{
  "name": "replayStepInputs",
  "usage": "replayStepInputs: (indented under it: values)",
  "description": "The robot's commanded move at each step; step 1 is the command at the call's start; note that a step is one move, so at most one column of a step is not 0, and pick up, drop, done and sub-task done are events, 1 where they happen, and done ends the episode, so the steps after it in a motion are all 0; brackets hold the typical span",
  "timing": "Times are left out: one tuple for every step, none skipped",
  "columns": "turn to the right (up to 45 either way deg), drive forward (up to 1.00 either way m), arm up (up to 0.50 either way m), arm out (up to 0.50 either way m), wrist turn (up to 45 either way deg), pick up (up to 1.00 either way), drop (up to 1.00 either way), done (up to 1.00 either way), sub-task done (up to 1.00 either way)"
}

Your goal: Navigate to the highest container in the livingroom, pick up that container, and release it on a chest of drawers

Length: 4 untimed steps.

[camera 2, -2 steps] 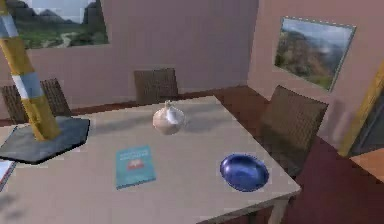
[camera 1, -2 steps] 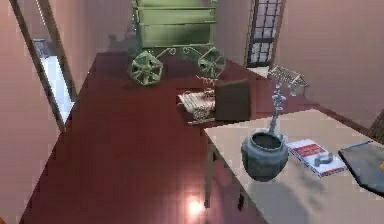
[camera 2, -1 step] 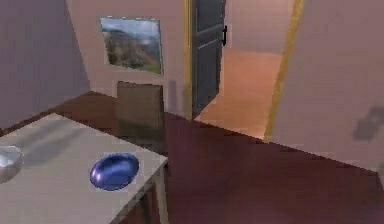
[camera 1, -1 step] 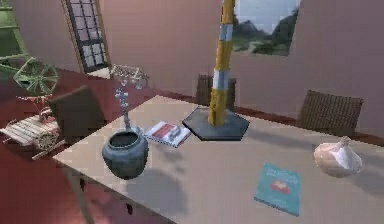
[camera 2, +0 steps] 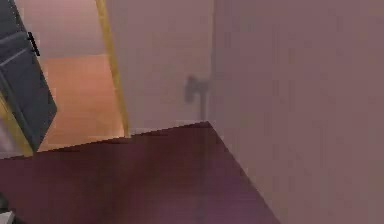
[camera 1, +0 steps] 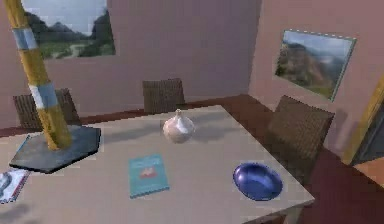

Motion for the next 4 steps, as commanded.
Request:
replayStepInputs:
  values:
    - [45.0, 0.0, 0.0, 0.0, 0.0, 0.0, 0.0, 0.0, 0.0]
    - [9.0, 0.0, 0.0, 0.0, 0.0, 0.0, 0.0, 0.0, 0.0]
    - [0.0, 0.75, 0.0, 0.0, 0.0, 0.0, 0.0, 0.0, 0.0]
    - [-6.0, 0.0, 0.0, 0.0, 0.0, 0.0, 0.0, 0.0, 0.0]
